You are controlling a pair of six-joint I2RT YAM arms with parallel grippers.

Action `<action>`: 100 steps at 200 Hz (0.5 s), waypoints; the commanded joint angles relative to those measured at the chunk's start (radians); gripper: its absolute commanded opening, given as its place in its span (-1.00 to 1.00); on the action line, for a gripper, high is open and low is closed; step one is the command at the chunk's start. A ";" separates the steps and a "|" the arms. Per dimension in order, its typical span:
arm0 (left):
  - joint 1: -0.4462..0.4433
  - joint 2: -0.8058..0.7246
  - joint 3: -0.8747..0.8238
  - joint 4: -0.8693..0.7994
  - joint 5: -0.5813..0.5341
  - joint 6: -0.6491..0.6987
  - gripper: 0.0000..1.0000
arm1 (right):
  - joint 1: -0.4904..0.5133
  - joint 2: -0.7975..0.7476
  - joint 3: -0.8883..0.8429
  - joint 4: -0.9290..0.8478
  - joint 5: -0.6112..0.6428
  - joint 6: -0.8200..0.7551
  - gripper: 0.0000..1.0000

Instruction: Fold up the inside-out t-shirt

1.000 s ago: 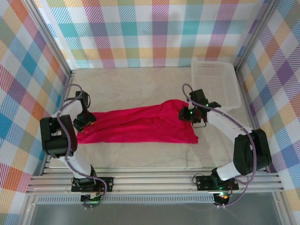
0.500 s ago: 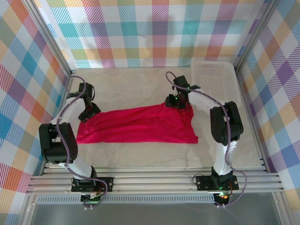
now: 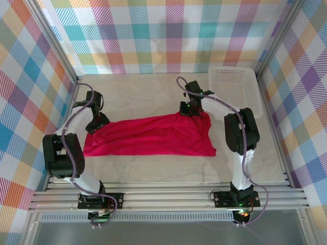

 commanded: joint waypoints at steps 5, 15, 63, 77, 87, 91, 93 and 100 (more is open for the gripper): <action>0.007 0.010 -0.012 -0.025 -0.016 0.011 0.18 | 0.026 -0.122 -0.042 -0.043 -0.040 -0.009 -1.00; 0.007 0.010 -0.014 -0.021 -0.010 0.010 0.18 | 0.043 -0.169 -0.079 -0.045 -0.049 -0.006 -1.00; 0.007 0.018 -0.029 0.000 0.023 -0.005 0.17 | 0.184 -0.363 -0.314 0.017 -0.047 0.070 -1.00; 0.007 0.022 -0.032 0.000 0.027 -0.004 0.17 | 0.228 -0.398 -0.398 0.059 -0.033 0.110 -1.00; 0.007 0.023 -0.034 -0.001 0.031 -0.004 0.17 | 0.255 -0.418 -0.451 0.096 -0.032 0.136 -1.00; 0.006 0.023 -0.035 -0.001 0.032 -0.003 0.17 | 0.266 -0.422 -0.467 0.110 -0.032 0.145 -1.00; 0.007 0.023 -0.036 -0.001 0.032 -0.004 0.17 | 0.272 -0.423 -0.474 0.115 -0.031 0.149 -1.00; 0.007 0.022 -0.041 0.002 0.035 -0.004 0.16 | 0.292 -0.425 -0.496 0.129 -0.026 0.160 -0.95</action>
